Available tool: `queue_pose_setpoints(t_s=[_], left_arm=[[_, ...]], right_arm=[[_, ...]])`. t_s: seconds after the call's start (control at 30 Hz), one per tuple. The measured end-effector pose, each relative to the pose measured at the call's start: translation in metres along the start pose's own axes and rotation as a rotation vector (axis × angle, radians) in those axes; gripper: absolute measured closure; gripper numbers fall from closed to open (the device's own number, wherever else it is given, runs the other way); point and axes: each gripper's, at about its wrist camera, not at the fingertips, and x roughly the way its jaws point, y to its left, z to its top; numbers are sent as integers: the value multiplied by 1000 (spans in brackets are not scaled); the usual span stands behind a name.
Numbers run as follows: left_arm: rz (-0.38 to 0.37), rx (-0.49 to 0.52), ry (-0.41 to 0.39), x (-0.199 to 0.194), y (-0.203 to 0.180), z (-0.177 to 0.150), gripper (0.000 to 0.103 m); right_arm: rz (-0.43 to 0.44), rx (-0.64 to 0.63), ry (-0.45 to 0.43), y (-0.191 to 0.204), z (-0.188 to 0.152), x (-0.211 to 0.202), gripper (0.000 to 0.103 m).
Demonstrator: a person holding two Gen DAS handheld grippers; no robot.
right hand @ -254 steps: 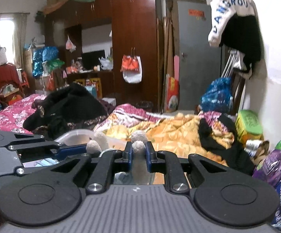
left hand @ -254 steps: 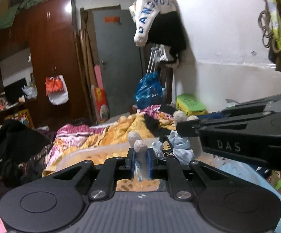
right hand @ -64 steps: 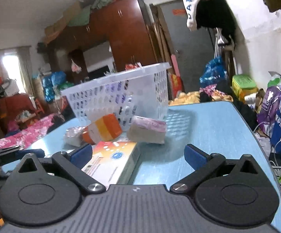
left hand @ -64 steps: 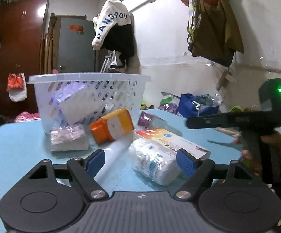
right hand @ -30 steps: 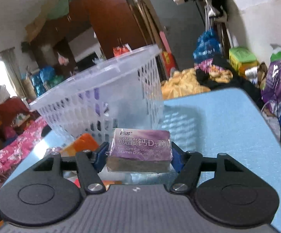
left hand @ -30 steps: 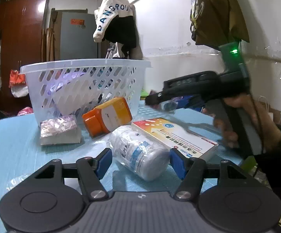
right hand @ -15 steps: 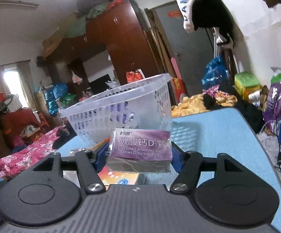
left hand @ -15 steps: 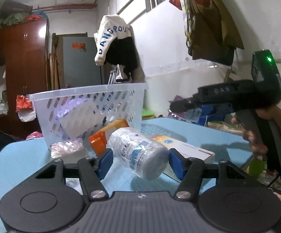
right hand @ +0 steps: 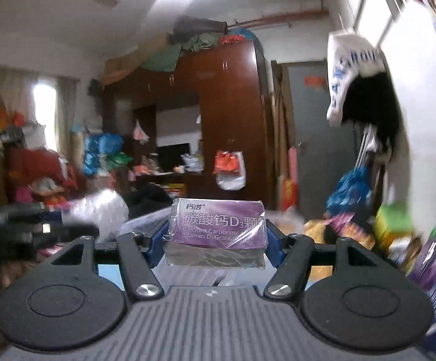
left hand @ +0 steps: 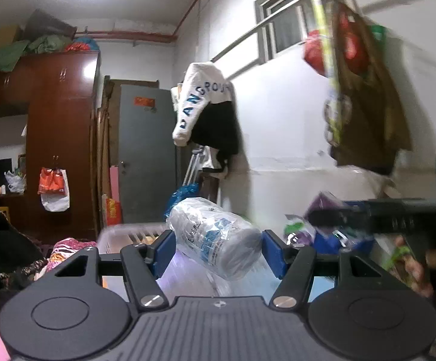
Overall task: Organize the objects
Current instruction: 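Carry both items over the basket and open both grippers to drop them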
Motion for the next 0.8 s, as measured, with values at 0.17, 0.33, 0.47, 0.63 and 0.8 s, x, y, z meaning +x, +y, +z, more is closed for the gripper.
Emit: queue_pose_setpoints(t_s=[0.17,0.33,0.47,0.63,0.8], left_arm=[[50,-12,131,70,18,41,37],[136,-13,269,128,36,38,37],[158,-47,328,146,56,27,37],[157,-52,342,148,62,16,37],[146,-46,334,149,62,14,36]], right_arm=[[-45,3,106,-12,21,61,36],[-80,36,204,-29,12,97,36],[-99,56,244,-33,1,106,36],[-91,63,261,-32,-8,107,36],[-96,63,262,-29,-8,107,35]])
